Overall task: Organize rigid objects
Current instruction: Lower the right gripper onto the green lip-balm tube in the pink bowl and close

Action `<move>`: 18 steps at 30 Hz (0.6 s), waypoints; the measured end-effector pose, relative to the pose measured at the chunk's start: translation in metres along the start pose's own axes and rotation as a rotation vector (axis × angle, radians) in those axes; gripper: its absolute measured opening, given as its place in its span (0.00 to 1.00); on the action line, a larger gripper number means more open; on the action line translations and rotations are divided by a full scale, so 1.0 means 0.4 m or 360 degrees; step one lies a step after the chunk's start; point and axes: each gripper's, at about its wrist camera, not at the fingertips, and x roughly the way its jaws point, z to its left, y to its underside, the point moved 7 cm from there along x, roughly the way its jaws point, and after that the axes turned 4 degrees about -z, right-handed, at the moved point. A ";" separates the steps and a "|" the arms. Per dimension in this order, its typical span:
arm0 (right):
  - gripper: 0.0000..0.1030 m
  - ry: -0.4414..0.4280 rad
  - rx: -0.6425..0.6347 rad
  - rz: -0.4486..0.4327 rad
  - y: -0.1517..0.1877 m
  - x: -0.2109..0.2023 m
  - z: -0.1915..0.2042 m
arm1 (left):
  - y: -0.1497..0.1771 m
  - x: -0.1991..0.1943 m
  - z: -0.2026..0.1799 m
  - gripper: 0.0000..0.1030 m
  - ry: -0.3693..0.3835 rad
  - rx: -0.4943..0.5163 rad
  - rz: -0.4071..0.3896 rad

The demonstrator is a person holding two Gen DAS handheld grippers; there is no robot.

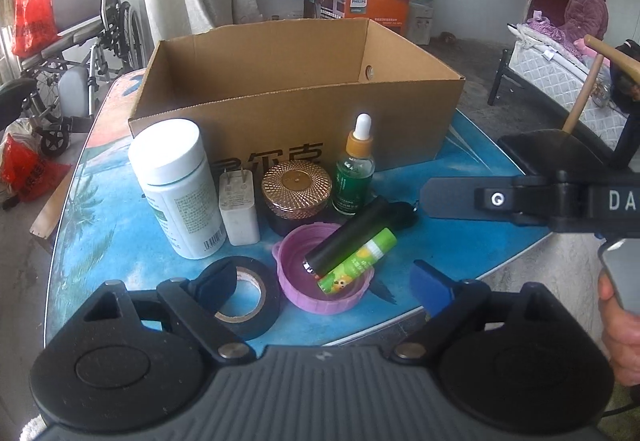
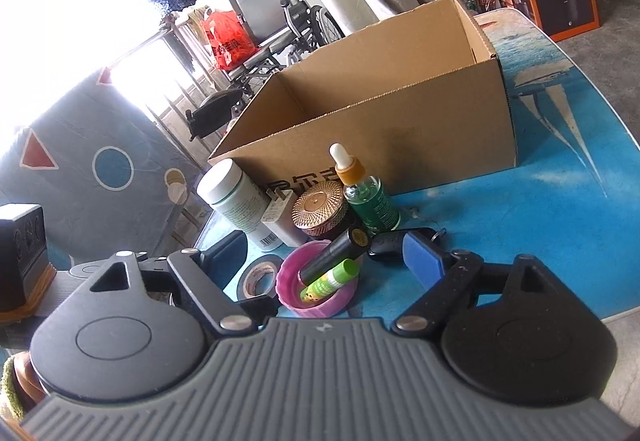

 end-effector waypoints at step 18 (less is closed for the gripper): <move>0.38 -0.0059 0.0276 0.0215 0.067 0.170 -0.066 | 0.024 0.094 -0.076 0.35 0.0003 0.0308 0.0120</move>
